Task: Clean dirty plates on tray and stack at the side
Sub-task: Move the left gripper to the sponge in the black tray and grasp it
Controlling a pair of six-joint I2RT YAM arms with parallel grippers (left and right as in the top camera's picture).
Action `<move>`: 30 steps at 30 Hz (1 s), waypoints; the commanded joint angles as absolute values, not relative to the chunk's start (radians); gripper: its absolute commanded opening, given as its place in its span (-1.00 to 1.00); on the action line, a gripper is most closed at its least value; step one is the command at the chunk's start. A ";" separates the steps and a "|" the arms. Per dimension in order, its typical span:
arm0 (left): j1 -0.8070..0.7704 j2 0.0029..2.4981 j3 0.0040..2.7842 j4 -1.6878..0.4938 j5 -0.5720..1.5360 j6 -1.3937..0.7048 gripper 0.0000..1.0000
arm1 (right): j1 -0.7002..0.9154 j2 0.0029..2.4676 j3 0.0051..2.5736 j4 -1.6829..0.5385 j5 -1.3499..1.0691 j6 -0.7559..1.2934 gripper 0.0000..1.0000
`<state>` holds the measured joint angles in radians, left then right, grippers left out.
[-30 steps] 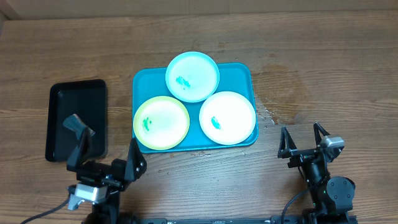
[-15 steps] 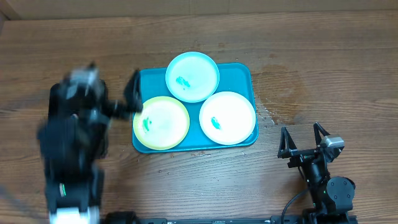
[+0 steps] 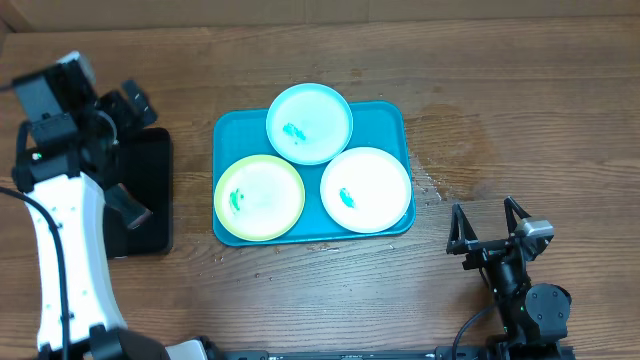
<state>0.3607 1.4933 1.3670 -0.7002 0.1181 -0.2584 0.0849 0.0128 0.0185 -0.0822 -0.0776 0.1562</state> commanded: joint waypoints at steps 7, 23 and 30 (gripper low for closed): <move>0.419 1.702 1.388 -0.827 -0.037 -0.319 0.99 | 0.081 0.003 0.008 -0.077 -0.072 0.153 1.00; 0.474 1.947 1.388 -0.849 -0.244 -0.408 0.99 | 0.081 0.003 0.008 -0.077 -0.072 0.153 1.00; 0.485 1.987 1.388 -0.815 -0.190 -0.427 0.99 | 0.081 0.003 0.008 -0.077 -0.072 0.153 1.00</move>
